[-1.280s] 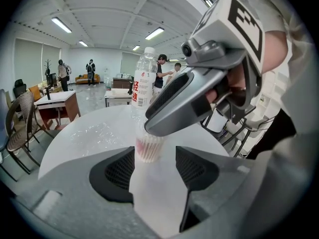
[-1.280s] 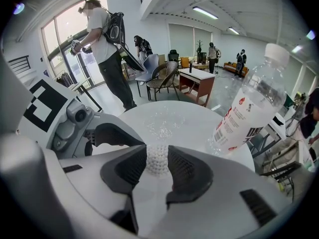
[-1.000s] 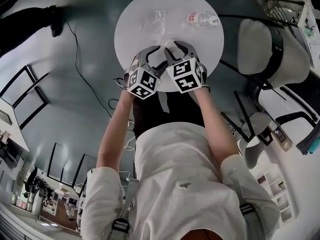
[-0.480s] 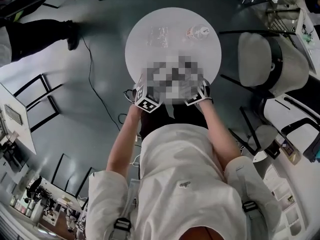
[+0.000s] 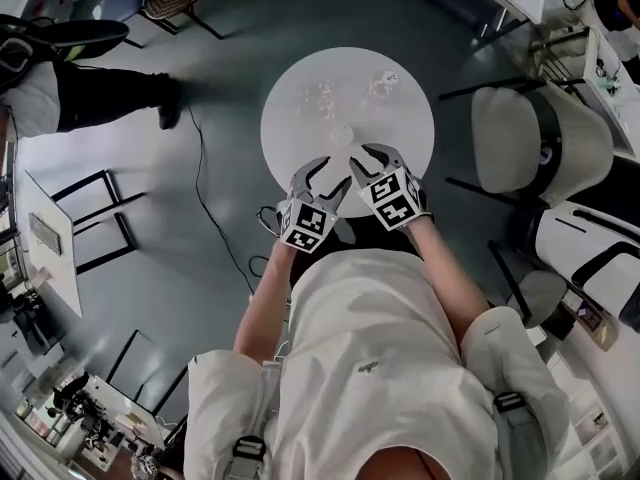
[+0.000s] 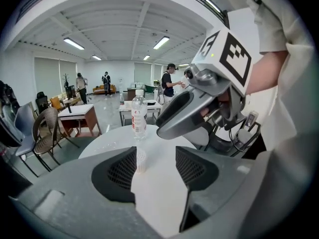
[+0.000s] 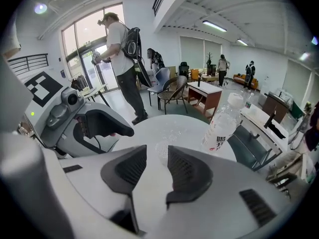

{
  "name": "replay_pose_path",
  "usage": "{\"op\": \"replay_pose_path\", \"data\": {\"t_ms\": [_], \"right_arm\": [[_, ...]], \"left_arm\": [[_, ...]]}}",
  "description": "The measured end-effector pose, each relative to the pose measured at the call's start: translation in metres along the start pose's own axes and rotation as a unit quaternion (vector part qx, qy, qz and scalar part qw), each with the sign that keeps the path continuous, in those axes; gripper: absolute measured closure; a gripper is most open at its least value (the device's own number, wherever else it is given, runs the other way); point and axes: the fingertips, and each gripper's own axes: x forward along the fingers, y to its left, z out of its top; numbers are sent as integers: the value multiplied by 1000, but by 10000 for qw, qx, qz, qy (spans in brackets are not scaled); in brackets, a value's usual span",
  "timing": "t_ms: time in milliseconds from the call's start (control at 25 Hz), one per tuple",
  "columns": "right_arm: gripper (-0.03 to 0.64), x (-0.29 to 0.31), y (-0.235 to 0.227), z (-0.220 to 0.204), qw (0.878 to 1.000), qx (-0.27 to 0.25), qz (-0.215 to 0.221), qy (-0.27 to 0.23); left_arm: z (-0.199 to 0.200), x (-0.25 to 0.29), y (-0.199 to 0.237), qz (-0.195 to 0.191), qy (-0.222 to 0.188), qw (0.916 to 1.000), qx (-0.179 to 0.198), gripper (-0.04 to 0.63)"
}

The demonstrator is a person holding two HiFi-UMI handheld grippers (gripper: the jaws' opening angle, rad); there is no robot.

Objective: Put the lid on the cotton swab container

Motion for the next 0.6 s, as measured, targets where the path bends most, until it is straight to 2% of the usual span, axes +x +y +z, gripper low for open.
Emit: {"op": "replay_pose_path", "data": {"t_ms": [200,600], "right_arm": [[486,-18,11,-2,9999,8,48,-151],[536,-42,39,-3,9965,514,-184,-626]], "left_arm": [[2,-27,-7,295,-168,9993,-171,350],[4,-80,-5,289,-395,9988,-48,395]]}}
